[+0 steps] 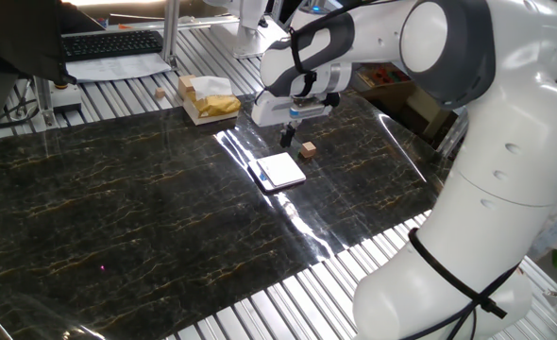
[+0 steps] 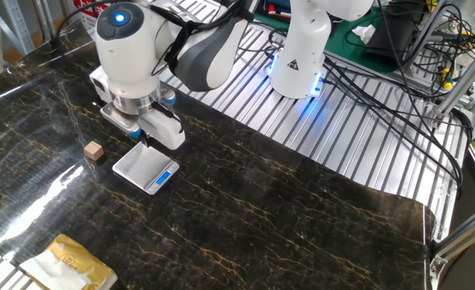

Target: Place the block on the scale

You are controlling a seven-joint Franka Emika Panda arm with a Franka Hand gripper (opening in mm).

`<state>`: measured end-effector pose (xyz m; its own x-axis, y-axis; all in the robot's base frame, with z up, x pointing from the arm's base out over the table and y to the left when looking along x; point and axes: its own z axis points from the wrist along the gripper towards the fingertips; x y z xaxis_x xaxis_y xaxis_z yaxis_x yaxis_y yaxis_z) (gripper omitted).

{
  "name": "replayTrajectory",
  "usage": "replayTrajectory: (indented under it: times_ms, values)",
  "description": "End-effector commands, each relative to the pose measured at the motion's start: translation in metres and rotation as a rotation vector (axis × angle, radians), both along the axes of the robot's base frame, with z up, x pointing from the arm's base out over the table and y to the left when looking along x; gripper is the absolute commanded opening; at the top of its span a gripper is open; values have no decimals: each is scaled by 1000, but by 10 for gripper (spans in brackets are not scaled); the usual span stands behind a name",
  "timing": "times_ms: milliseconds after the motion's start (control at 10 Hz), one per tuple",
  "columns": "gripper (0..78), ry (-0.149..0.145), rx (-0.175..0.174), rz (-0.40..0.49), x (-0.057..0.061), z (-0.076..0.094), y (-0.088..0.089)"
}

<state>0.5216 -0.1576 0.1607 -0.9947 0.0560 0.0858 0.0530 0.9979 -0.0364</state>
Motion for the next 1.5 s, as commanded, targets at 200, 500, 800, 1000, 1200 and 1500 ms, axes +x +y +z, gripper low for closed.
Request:
replayTrajectory:
  times_ms: [200, 500, 800, 1000, 1200, 1500]
  values:
    - [0, 10, -2, 26, 13, -6, -21]
    - [0, 27, 0, 17, 25, -1, -48]
    - [0, -5, -1, -3, 31, 4, -82]
    - [0, -32, -2, -4, 33, 1, -91]
    - [0, -38, -3, -2, 33, -2, -92]
    - [0, -45, 0, 9, 33, -12, -87]
